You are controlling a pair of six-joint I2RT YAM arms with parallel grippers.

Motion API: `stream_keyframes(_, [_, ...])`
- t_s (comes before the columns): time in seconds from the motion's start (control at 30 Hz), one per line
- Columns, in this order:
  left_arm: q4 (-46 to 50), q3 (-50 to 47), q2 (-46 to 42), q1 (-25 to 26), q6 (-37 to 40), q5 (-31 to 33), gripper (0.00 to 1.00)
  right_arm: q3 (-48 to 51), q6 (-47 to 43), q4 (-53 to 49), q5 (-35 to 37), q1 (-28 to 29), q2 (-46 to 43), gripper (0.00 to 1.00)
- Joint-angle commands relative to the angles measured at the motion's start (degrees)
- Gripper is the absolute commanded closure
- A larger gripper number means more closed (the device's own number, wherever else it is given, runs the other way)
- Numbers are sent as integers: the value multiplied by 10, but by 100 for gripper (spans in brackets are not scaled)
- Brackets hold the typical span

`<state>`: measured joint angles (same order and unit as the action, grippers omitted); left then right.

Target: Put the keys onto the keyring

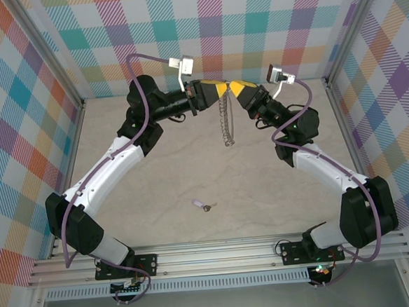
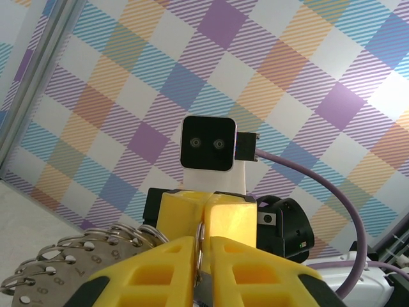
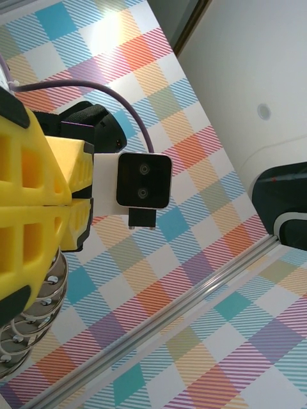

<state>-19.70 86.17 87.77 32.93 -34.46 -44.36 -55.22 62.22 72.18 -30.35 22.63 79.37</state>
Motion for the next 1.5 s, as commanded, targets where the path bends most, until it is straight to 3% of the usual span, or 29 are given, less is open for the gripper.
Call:
stream_keyframes(0.0, [-25,-9,-5,9,11,-9,88,-12,6,39,22,-1,5,100])
stream_keyframes(0.2, [-23,-7,-1,13,18,-6,99,-10,9,39,18,-1,6,100])
stream_keyframes(0.33, [-3,-1,0,13,39,-2,100,-9,10,11,13,-5,3,100])
stream_keyframes(0.4, [30,6,0,13,68,0,100,-4,17,-20,5,-20,-4,79])
stream_keyframes(0.53, [124,26,-8,10,156,-5,100,26,45,-78,-18,-80,-35,53])
stream_keyframes(0.7, [258,75,-1,-1,277,-36,100,49,7,-210,-89,-138,-98,54])
stream_keyframes(0.87, [415,155,24,-11,395,-79,100,27,-113,-389,-158,-145,-161,56])
stream_keyframes(1.0, [493,208,48,-19,452,-131,100,-5,-157,-447,-223,-145,-177,57])
stream_keyframes(1.17, [548,252,73,-23,482,-175,100,-36,-185,-476,-261,-140,-182,57])
stream_keyframes(1.47, [556,271,83,-23,480,-213,100,-71,-223,-505,-257,-94,-150,58])
